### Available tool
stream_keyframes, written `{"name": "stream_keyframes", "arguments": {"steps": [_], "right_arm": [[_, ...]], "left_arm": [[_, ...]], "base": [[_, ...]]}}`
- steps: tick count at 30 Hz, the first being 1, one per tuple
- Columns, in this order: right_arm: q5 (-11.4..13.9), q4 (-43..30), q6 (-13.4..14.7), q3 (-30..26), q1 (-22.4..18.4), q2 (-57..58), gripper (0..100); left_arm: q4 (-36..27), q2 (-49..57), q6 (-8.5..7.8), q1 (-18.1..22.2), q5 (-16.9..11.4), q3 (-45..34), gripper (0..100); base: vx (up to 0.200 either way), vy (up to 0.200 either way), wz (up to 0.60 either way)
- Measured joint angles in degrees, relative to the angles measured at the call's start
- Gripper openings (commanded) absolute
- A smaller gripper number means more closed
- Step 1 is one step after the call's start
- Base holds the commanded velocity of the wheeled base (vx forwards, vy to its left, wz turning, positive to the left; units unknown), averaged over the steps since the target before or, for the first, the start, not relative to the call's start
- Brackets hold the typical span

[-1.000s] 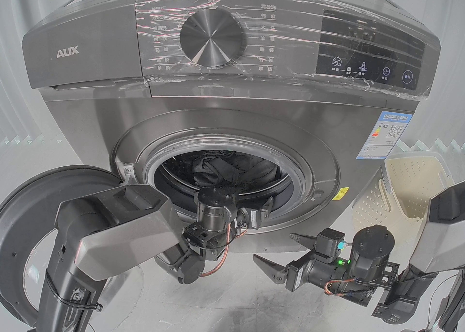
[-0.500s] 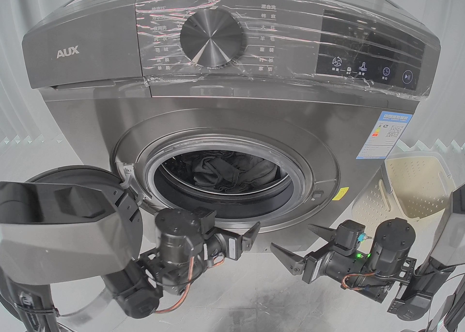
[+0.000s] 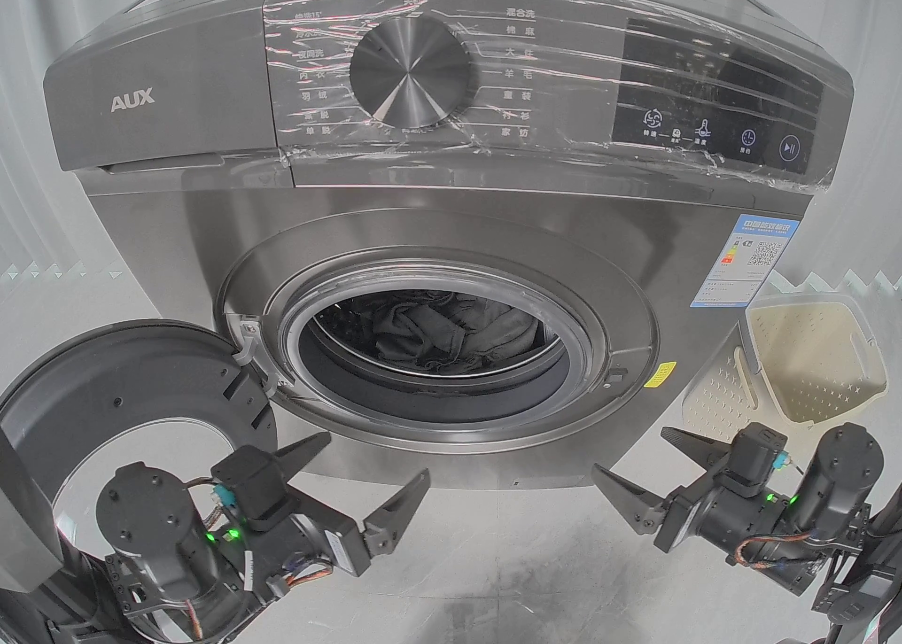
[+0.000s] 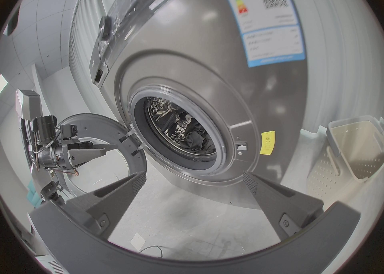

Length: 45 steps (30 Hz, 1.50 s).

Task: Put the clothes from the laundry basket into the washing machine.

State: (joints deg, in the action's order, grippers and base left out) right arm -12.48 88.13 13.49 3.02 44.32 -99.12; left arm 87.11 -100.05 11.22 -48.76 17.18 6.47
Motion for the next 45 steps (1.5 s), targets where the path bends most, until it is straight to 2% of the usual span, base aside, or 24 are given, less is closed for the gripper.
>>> {"name": "stream_keyframes", "arguments": {"steps": [4, 7, 11, 15, 20, 26, 32, 36, 40, 45], "right_arm": [[-1.5, -0.9, 0.1, -1.5, -0.1, 3.8, 100], [-2.7, -3.3, 0.2, -1.9, -0.1, 6.7, 100], [-4.4, -9.7, 0.6, -2.0, -0.2, 10.7, 100], [-6.4, -19.8, 2.2, -2.0, -1.5, 14.8, 100], [-7.3, -29.0, 3.6, -2.0, -3.5, 22.6, 100], [-7.8, -36.6, 4.3, -2.0, -6.2, 31.5, 100], [-8.3, -46.1, 4.5, -2.0, -9.8, 38.3, 100], [-8.4, -51.1, 4.6, -2.0, -12.7, 43.1, 100], [-8.4, -54.0, 4.0, -2.0, -16.7, 47.0, 100], [-8.1, -56.6, 3.0, -2.0, -21.3, 52.2, 100]], "left_arm": [[1.3, 2.7, -0.82, -0.6, 4.4, -2.8, 100], [1.5, 4.2, -2.13, -1.0, 5.9, -4.2, 100], [1.4, 6.4, -2.93, -1.2, 6.7, -5.2, 100], [1.2, 9.5, -3.07, -1.1, 7.1, -5.4, 100], [-2.2, 14.0, -3.06, -0.2, 7.4, -5.5, 100], [-12.8, 21.9, -2.19, 0.9, 7.8, -5.5, 100], [-29.7, 31.5, -1.56, 1.2, 7.7, -5.5, 100], [-38.3, 39.5, -0.18, 2.3, 7.8, -5.5, 100], [-45.6, 46.4, 1.61, 5.0, 7.5, -5.5, 100], [-54.6, 56.5, 2.82, 10.8, 7.3, -5.5, 100]], "base": [[-0.2, 0.0, 0.0], [-0.2, 0.0, 0.0], [-0.2, 0.0, 0.0], [-0.2, 0.0, 0.0], [-0.2, 0.0, 0.0], [-0.133, 0.0, 0.0], [-0.067, 0.0, 0.0], [-0.2, 0.0, 0.0], [0.0, 0.0, 0.0], [0.0, 0.0, 0.0]]}}
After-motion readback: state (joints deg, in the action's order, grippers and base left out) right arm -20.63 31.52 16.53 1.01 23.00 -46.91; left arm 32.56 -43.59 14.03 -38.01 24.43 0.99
